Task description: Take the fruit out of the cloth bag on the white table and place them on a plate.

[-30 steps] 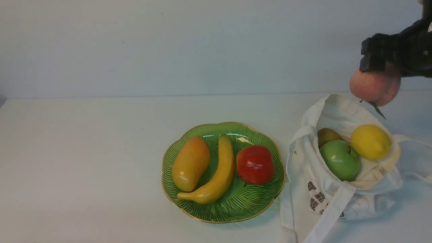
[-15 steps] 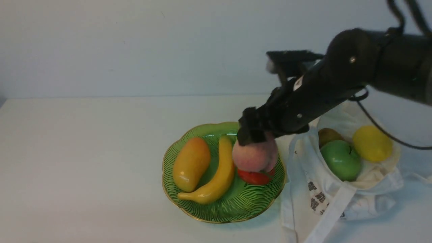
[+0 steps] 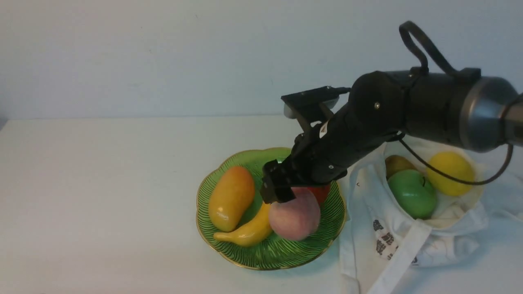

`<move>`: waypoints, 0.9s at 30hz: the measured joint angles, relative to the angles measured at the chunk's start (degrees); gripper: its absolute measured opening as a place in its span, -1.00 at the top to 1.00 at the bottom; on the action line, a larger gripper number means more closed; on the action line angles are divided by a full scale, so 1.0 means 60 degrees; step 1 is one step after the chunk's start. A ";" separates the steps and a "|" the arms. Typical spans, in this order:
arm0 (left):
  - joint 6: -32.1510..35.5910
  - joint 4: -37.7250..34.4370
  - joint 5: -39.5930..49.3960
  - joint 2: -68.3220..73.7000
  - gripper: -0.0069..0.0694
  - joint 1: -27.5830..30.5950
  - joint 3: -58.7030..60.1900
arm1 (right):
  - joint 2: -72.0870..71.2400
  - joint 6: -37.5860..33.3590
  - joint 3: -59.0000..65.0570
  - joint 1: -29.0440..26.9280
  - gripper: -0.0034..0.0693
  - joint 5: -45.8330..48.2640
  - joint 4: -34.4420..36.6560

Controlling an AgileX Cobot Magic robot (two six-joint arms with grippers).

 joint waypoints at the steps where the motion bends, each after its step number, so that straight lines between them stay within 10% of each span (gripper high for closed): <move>1: 0.0000 0.0000 0.0000 0.0000 0.84 0.0000 0.0000 | -0.0021 -0.0025 -0.0145 0.0000 -0.97 0.0285 -0.0098; 9: 0.0000 0.0000 0.0000 0.0000 0.84 0.0000 0.0000 | -0.0193 -0.0090 -0.2080 0.0000 -0.91 0.2878 -0.0705; 20: 0.0000 0.0000 0.0000 0.0000 0.84 0.0000 0.0000 | -0.1560 0.0818 -0.4156 -0.0110 0.70 0.4451 -0.3190; 27: 0.0000 0.0000 0.0000 0.0000 0.84 0.0000 0.0000 | -0.4589 0.1343 -0.2570 -0.0215 0.94 0.4485 -0.3808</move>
